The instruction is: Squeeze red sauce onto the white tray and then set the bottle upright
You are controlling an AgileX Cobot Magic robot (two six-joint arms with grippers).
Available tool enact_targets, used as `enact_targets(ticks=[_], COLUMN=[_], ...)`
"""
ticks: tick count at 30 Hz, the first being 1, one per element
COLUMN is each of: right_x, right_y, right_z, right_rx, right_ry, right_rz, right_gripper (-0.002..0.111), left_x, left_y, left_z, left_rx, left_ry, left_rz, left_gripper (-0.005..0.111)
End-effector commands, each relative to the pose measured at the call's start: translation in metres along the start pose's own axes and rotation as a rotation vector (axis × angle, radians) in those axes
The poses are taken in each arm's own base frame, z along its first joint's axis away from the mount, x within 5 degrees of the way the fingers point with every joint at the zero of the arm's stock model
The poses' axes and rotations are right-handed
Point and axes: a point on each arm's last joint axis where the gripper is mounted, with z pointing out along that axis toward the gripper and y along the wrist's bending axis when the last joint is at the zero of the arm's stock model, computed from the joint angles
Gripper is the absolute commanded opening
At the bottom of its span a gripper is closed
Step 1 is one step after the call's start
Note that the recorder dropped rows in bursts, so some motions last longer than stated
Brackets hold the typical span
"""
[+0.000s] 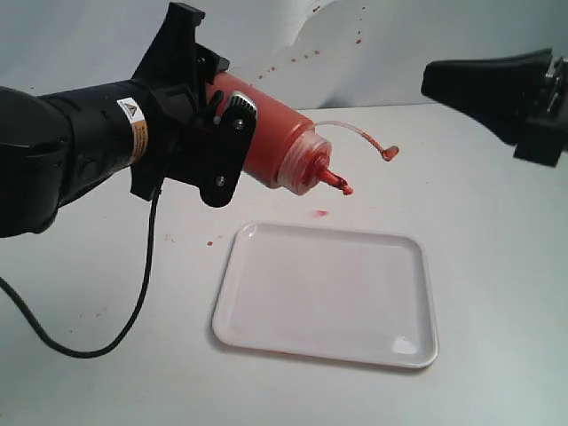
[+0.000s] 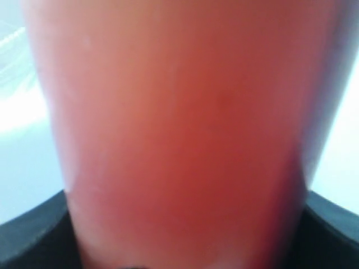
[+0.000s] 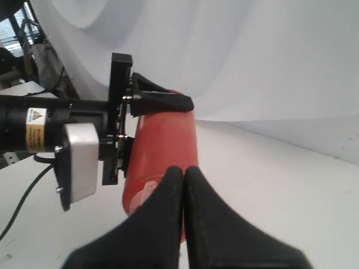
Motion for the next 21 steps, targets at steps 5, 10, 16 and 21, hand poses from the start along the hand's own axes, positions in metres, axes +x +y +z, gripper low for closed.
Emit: enact_targets(ticks=[5,10,16,21], right_x=[-0.006,0.01,0.04,0.064], right_y=[-0.03,-0.052,-0.058,-0.038], right_z=[0.006,0.018,0.039,0.071], right_rx=[0.19,0.213,-0.005,-0.128], right_ry=[0.038,0.035,0.077,0.153], right_rz=[-0.017,0.099,0.103,-0.045], right_gripper=[0.061,0.098,0.098,0.098], left_x=[-0.006,-0.023,-0.031,-0.029], left_y=[-0.003,0.002,0.007,0.007], left_z=[0.026,0.033,0.028,0.027], left_rx=[0.035,0.026,0.019,0.025], left_ry=[0.127,0.128,0.163,0.183], left_rz=[0.246,0.382,0.543,0.589], left_gripper=[0.0,0.0,0.0,0.0])
